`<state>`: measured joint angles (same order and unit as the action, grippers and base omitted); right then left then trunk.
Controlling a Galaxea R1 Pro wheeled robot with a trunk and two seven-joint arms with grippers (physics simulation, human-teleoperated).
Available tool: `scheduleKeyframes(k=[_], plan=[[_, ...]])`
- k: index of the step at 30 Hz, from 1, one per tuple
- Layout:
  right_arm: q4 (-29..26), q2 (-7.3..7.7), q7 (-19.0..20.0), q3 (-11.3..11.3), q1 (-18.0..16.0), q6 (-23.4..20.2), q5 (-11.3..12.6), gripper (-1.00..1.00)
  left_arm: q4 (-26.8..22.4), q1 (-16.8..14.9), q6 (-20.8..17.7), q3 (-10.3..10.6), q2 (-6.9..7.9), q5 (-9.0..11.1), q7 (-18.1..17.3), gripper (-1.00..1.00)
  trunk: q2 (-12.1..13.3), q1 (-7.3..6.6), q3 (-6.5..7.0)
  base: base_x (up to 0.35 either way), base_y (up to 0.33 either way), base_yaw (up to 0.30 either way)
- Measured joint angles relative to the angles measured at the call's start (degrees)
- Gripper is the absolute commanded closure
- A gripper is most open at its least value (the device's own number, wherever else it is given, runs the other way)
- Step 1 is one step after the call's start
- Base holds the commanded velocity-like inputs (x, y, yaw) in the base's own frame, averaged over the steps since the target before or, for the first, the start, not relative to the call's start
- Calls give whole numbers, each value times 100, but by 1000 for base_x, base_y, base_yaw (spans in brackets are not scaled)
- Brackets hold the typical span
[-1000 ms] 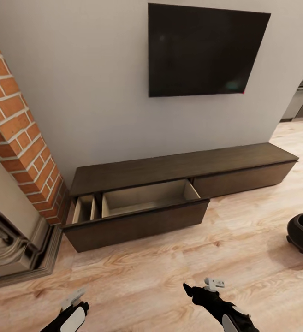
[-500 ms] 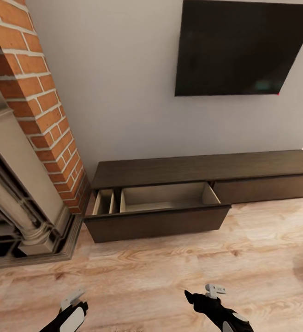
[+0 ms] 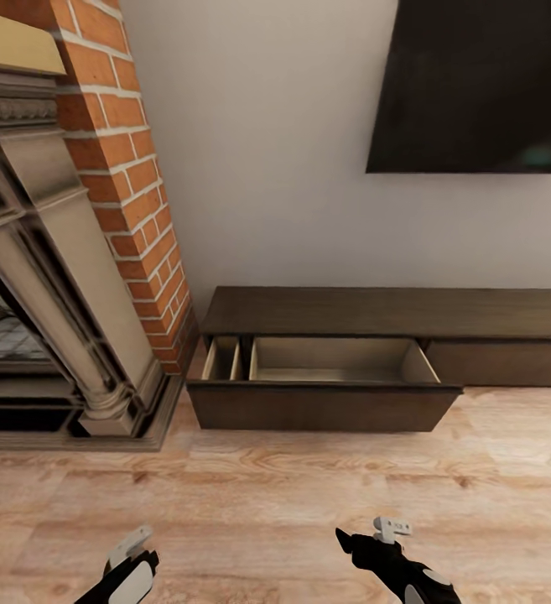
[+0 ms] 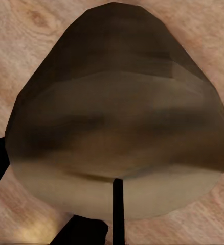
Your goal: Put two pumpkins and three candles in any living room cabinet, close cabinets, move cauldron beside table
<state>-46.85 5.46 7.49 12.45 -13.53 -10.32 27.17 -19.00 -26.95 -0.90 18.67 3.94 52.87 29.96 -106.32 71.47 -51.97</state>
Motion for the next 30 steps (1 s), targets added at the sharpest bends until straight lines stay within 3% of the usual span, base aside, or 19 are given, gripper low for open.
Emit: scheduleKeyframes(k=[30], plan=[[9,-7,0,9,0,-1,0,-100,22,0,2,1,-9,-29,0,100,0,0,-140,0,0,268]])
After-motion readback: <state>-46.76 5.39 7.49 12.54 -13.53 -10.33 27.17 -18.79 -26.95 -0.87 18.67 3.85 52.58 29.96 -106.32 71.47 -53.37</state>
